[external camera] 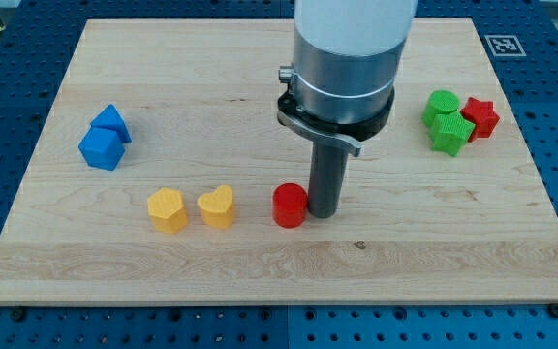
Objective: Push the red star diagonal to green star
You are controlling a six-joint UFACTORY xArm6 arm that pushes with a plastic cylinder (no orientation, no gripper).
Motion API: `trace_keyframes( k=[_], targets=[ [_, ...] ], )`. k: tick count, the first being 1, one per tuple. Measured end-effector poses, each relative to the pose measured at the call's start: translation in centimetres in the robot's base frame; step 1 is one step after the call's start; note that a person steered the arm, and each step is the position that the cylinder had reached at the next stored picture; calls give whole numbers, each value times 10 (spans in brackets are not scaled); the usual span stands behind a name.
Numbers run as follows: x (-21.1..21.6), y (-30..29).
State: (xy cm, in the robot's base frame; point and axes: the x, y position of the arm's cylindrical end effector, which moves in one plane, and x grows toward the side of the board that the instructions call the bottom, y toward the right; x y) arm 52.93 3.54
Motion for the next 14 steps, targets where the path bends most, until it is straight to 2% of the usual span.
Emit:
trace_keyframes(
  k=[2,4,5,6,7,8,12,14],
  targets=[
    [0,-19],
    [-68,28],
    [-127,43],
    [-181,94],
    [-214,154],
    [-205,179],
    [-122,210],
    [-99,250]
  ],
)
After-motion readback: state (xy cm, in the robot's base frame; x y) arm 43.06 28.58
